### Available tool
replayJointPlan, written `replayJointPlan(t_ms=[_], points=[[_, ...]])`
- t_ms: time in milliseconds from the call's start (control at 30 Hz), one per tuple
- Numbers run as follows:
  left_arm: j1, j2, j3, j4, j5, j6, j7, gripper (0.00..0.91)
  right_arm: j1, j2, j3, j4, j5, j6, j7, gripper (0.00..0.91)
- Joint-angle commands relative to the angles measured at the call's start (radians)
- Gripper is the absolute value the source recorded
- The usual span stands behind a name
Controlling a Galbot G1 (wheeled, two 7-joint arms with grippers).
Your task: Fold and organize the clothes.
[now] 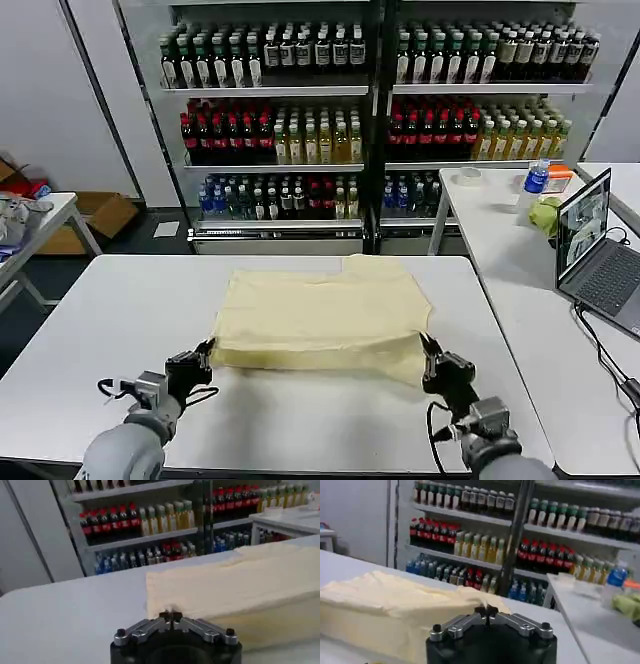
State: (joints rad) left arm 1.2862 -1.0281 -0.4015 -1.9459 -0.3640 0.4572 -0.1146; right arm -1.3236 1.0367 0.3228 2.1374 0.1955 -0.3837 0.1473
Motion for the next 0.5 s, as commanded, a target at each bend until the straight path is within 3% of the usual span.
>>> replayJointPlan(t_ms=[33, 200, 267, 300, 333, 367, 400, 500], points=[[-0.113, -0.006, 0.07, 0.119, 0.05, -0.016, -0.004, 0.01, 0.138, -0.024, -0.074, -0.122, -0.045, 0.021, -0.008, 0.0], [-0.115, -0.017, 0.086, 0.131, 0.064, -0.018, -0.002, 0.01, 0.129, 0.013, -0.096, -0.159, -0.084, 0.024, -0.004, 0.0], [-0.114, -0.023, 0.09, 0.131, 0.07, -0.017, -0.002, 0.081, 0.124, 0.033, -0.103, -0.17, -0.102, 0.023, -0.001, 0.141], [-0.113, -0.025, 0.09, 0.131, 0.071, -0.016, -0.003, 0.222, 0.123, 0.04, -0.106, -0.172, -0.109, 0.022, 0.0, 0.333], [-0.113, -0.026, 0.09, 0.131, 0.072, -0.015, -0.005, 0.353, 0.12, 0.046, -0.107, -0.175, -0.115, 0.015, 0.002, 0.665], [-0.111, -0.031, 0.089, 0.129, 0.07, -0.012, -0.014, 0.867, 0.115, 0.053, -0.108, -0.175, -0.121, 0.017, 0.004, 0.907], [-0.109, -0.034, 0.087, 0.129, 0.069, -0.012, -0.016, 0.907, 0.112, 0.057, -0.107, -0.174, -0.122, 0.015, 0.004, 0.907], [-0.093, -0.037, 0.072, 0.113, 0.066, -0.015, -0.018, 0.907, 0.089, 0.065, -0.099, -0.155, -0.118, 0.019, 0.008, 0.907]])
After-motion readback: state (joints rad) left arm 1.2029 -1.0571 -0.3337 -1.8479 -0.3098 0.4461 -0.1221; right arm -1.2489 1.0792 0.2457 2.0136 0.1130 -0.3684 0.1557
